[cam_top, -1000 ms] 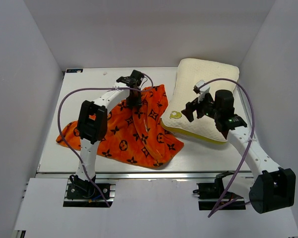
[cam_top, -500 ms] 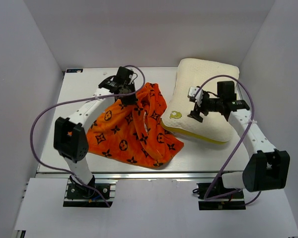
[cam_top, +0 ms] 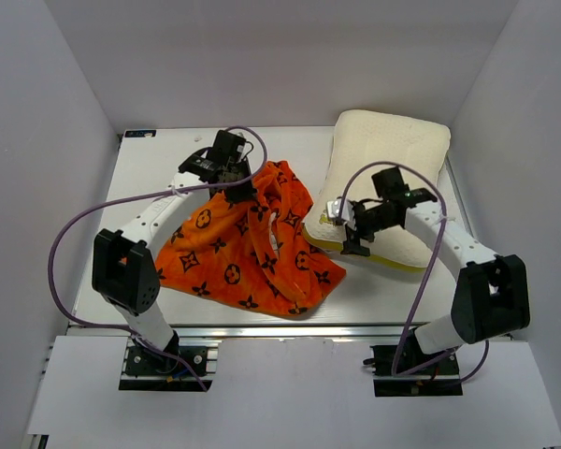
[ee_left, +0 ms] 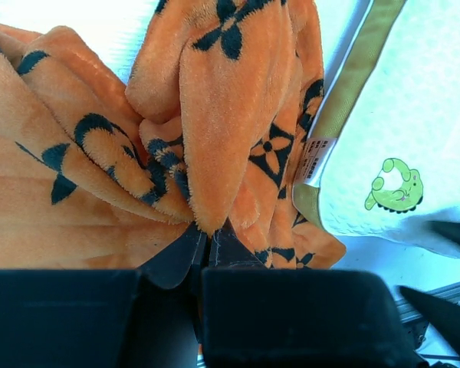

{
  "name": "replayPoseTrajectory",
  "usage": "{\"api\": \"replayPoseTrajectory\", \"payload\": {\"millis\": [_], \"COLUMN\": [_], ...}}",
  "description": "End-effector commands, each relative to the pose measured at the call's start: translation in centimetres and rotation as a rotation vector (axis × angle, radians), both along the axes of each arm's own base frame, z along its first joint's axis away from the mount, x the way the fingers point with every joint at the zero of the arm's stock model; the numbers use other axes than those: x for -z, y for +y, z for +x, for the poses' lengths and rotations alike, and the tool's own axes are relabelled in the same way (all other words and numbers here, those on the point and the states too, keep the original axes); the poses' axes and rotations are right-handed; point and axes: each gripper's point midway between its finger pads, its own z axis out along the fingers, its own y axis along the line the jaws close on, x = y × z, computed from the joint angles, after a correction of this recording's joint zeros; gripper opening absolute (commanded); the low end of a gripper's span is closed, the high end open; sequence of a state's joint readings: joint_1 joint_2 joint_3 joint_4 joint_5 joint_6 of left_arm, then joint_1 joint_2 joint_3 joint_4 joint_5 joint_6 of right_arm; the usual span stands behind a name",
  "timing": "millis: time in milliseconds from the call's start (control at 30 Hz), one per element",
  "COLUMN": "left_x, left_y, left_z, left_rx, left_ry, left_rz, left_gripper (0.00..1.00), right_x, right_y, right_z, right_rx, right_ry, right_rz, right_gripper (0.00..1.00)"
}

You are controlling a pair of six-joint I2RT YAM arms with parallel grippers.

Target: Put the pillow into the pillowcase

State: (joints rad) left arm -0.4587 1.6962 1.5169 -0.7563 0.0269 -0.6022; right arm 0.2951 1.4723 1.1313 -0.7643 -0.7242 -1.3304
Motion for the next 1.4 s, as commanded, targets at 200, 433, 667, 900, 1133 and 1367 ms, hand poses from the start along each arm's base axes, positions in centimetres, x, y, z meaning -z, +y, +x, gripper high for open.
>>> {"api": "replayPoseTrajectory", "payload": {"millis": [200, 433, 667, 900, 1133, 1367], "left_x": [-5.7, -5.7, -6.0, -4.8, -5.3, -7.2], "left_y": [1.5, 2.2, 2.2, 2.3, 2.2, 2.3], "left_z": [0.3, -0.2, -0.4, -1.0, -0.7, 0.3], "left_rx": [-0.041, -0.062, -0.06, -0.043, -0.039, -0.035], "left_ry": [-0.112, -0.113, -0.119, -0.086, -0.102, -0.135], "left_rz": [-0.077, -0.093, -0.115, -0.125, -0.15, -0.194], "left_gripper": [0.02, 0.02, 0.03, 0.03, 0.03, 0.03], "right_x": [4.6, 2.4, 5.9, 4.0, -9.1, -11.7], "right_y": [-1.5, -1.9, -2.7, -1.4, 3.6, 8.0], "right_z": [6.2, 10.7, 11.4, 10.9, 9.3, 7.3], "right_rx": [0.33, 0.517, 0.593, 0.596, 0.496, 0.422], "right_ry": [-0.163, -0.259, -0.123, -0.032, -0.065, -0.041], "right_rz": [-0.137, -0.068, -0.128, -0.055, 0.252, 0.314], "right_gripper": [0.89, 0.86, 0.34, 0.0, 0.0, 0.0]}}
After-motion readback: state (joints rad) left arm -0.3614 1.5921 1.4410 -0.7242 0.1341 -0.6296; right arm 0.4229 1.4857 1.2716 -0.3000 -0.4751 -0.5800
